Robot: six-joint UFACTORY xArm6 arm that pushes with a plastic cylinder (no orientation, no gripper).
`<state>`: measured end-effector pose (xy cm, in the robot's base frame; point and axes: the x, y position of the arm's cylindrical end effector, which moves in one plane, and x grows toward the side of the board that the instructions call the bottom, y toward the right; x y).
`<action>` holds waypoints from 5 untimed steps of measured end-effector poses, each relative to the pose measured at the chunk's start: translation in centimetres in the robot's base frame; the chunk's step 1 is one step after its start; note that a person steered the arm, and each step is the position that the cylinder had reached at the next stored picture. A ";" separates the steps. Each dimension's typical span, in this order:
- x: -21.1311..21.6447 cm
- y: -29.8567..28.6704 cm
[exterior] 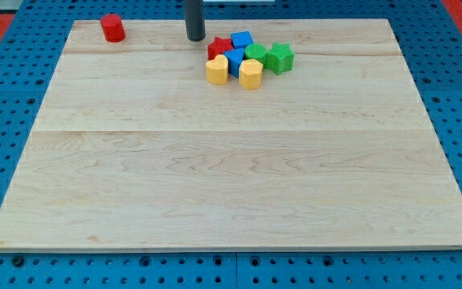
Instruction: Slide the group of blocks towards right
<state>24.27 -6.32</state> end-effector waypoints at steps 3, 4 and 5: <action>4.8 7.9; 4.5 12.4; 4.5 15.5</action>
